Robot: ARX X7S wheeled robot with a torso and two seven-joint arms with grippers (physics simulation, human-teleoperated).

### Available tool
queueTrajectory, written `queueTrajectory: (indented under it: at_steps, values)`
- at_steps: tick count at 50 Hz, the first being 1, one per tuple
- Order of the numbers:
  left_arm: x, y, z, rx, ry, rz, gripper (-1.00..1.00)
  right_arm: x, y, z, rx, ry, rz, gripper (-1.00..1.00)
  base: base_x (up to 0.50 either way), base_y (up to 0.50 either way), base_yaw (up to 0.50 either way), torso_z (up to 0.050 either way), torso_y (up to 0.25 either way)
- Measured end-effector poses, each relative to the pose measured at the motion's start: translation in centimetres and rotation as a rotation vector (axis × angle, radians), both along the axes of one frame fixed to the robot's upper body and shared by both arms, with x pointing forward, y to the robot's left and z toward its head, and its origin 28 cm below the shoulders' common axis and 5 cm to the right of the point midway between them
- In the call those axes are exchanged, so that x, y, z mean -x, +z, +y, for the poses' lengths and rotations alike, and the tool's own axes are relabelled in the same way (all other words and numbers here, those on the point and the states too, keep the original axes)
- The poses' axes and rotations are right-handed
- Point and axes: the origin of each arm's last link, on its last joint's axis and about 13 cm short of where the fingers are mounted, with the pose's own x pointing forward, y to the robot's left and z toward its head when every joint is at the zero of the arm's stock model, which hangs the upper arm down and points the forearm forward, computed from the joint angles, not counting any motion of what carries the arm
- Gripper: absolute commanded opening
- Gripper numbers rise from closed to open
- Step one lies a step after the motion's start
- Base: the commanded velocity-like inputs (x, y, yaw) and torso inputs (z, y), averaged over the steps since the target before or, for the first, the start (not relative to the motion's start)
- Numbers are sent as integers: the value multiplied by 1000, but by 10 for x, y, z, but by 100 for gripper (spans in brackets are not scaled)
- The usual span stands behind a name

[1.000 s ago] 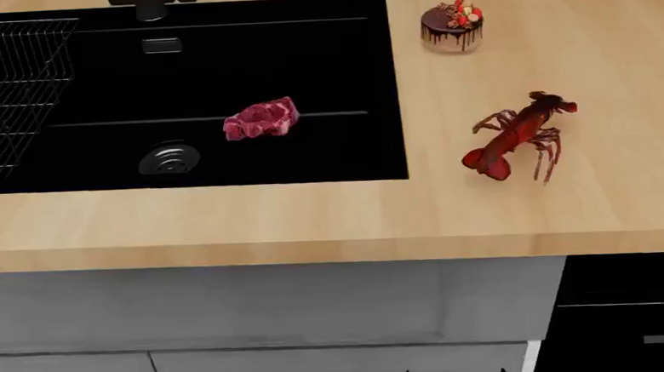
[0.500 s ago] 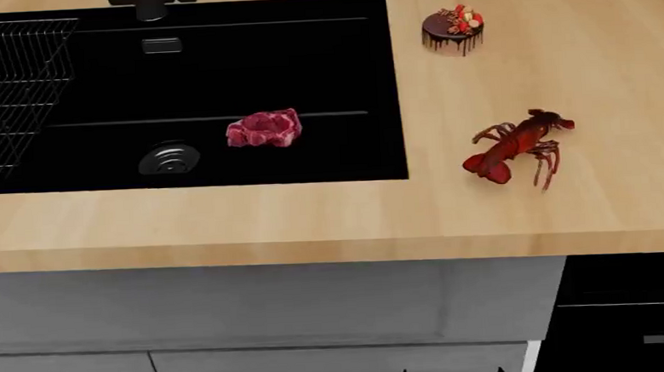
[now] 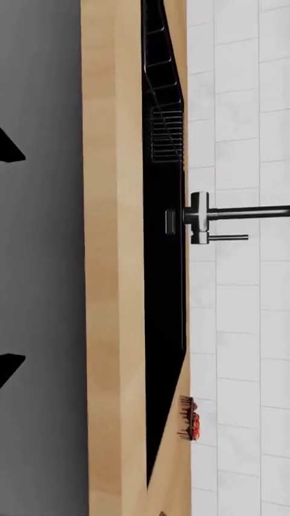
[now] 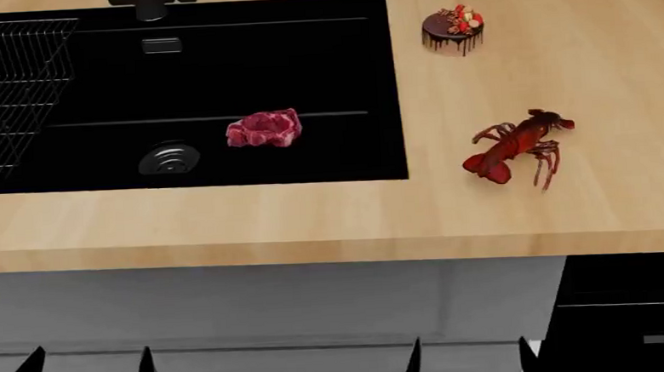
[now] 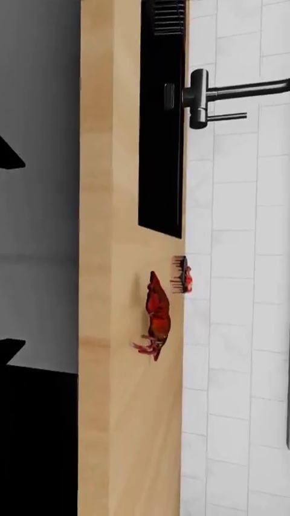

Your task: Pick the lobster from the counter and place it in the sink

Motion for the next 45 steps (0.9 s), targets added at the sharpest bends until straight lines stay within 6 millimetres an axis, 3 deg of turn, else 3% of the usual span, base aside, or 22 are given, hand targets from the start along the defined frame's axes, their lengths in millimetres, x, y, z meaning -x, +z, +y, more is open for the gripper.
queueTrajectory:
  at_steps: [17, 45]
  values:
    - [-3, 24, -1, 4, -3, -23, 100, 3, 33, -3, 36, -10, -40, 100, 0, 0, 0, 0, 0]
    - [-30, 97, 9, 10, -25, 10, 100, 2, 130, -31, 122, -65, 14, 100, 0, 0, 0, 0, 0]
